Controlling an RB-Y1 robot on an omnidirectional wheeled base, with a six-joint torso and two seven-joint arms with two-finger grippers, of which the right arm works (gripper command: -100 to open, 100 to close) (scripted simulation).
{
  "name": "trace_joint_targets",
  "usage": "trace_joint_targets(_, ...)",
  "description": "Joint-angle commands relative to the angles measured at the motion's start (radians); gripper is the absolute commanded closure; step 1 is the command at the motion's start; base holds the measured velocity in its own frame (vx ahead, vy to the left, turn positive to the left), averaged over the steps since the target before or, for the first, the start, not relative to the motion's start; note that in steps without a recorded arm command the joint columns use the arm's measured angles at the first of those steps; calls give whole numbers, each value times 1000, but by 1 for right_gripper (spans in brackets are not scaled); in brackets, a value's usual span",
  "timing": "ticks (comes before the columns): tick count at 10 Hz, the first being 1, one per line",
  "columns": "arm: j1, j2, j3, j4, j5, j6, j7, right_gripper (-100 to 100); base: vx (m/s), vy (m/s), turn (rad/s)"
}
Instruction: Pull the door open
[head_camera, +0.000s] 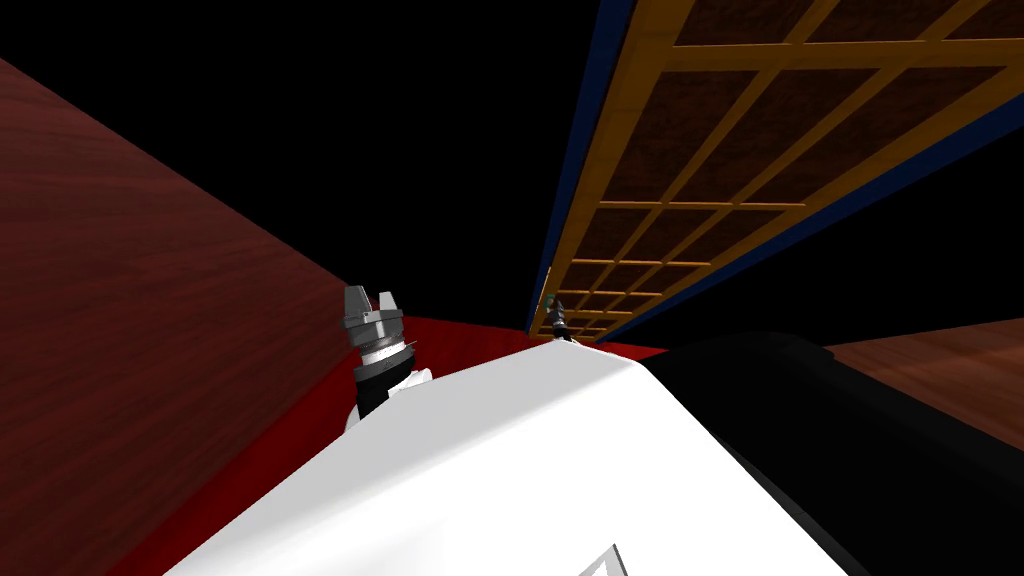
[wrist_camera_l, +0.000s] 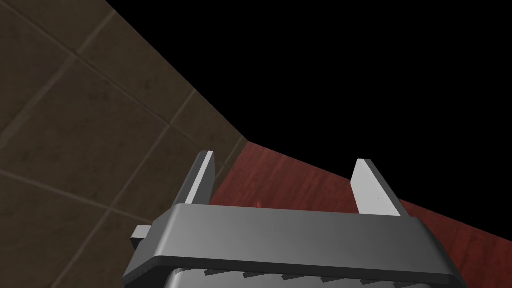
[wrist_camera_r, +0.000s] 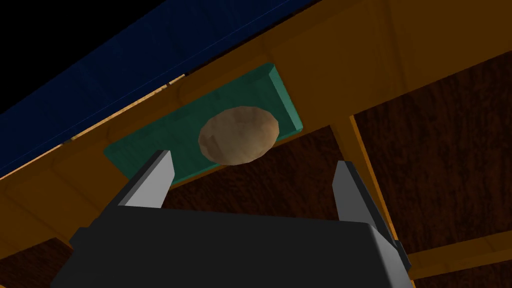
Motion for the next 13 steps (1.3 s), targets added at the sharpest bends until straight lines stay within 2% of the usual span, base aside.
trace_joint_targets(1, -2, 6, 9, -7, -26, 3, -50, -100, -72, -9, 54)
trace_joint_targets(2, -2, 6, 9, -7, -26, 3, -65, -100, -53, -6, 20)
trace_joint_targets(4, -4, 15, 22, -16, -61, 7, -128, -100, -61, -5, 49)
trace_joint_targets(5, -4, 15, 22, -16, -61, 7, -147, -100, -57, -11, 19)
trace_joint_targets(6, -5, 19, 29, -20, -80, 8, -181, -100, -48, -13, 30)
trace_joint_targets(7, -5, 19, 29, -20, -80, 8, -187, -100, -37, -13, 20)
trace_joint_targets(9, -7, 28, 43, -29, -118, 12, -253, -100, -59, -16, 53)
trace_joint_targets(10, -7, 28, 43, -29, -118, 12, -270, -100, -58, -9, 18)
trace_joint_targets(11, -8, 33, 50, -34, -137, 14, -305, -100, -63, -5, 29)
trace_joint_targets(12, -8, 33, 50, -34, -137, 14, -311, -100, -48, -6, 22)
trace_joint_targets(13, -9, 37, 57, -39, -156, 15, -351, -100, -43, -13, 41)
